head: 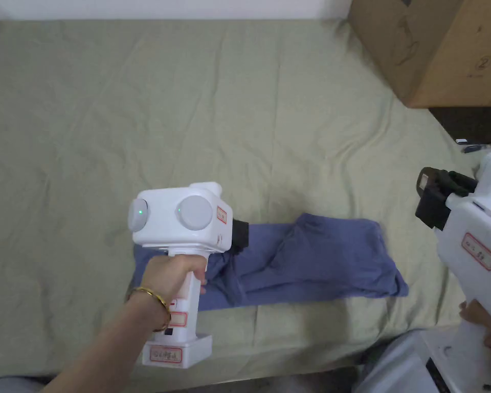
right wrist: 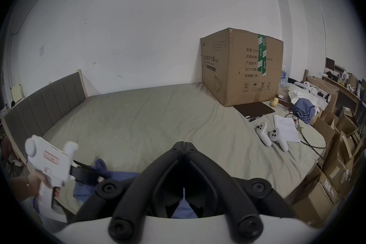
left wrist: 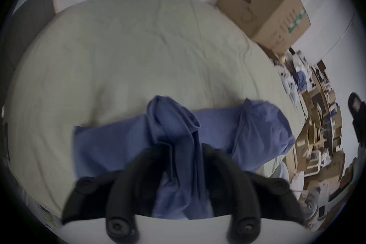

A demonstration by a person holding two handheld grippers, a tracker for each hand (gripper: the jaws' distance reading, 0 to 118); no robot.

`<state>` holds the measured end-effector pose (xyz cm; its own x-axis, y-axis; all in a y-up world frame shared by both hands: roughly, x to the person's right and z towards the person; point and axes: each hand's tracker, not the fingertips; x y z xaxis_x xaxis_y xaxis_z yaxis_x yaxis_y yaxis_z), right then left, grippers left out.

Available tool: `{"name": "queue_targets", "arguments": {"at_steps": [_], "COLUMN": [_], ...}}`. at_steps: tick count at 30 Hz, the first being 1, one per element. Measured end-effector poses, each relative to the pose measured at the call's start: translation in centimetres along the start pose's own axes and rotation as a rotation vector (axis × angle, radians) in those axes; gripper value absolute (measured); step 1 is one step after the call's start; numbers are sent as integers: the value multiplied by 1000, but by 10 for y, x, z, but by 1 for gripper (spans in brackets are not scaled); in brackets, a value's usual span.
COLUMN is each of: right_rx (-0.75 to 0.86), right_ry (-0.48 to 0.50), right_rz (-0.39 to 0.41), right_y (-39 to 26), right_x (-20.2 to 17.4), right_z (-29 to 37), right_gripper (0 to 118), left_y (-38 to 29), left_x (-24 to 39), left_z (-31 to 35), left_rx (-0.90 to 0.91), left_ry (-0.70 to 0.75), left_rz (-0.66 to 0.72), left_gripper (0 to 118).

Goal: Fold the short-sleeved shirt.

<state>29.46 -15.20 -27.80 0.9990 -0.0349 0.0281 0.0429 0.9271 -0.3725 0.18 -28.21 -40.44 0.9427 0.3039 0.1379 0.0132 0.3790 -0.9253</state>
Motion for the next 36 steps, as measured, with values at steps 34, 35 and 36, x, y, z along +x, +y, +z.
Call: {"name": "queue_targets", "arguments": {"at_steps": [34,35,36], "right_rx": [-36,-32,-29], "right_ry": [44,46,49], "right_rz": [44,44,44], "right_y": [-1,1,3], "right_x": [-12,-13,-13], "right_z": [8,8,7], "right_gripper": [0,0,0], "left_y": [-35,-28,-22], "left_x": [7,-1,-9], "left_z": [25,37,48], "left_rx": [191,214,217], "left_ry": [-219,-262,-288], "left_rz": [88,119,139], "left_gripper": [15,37,64]}}
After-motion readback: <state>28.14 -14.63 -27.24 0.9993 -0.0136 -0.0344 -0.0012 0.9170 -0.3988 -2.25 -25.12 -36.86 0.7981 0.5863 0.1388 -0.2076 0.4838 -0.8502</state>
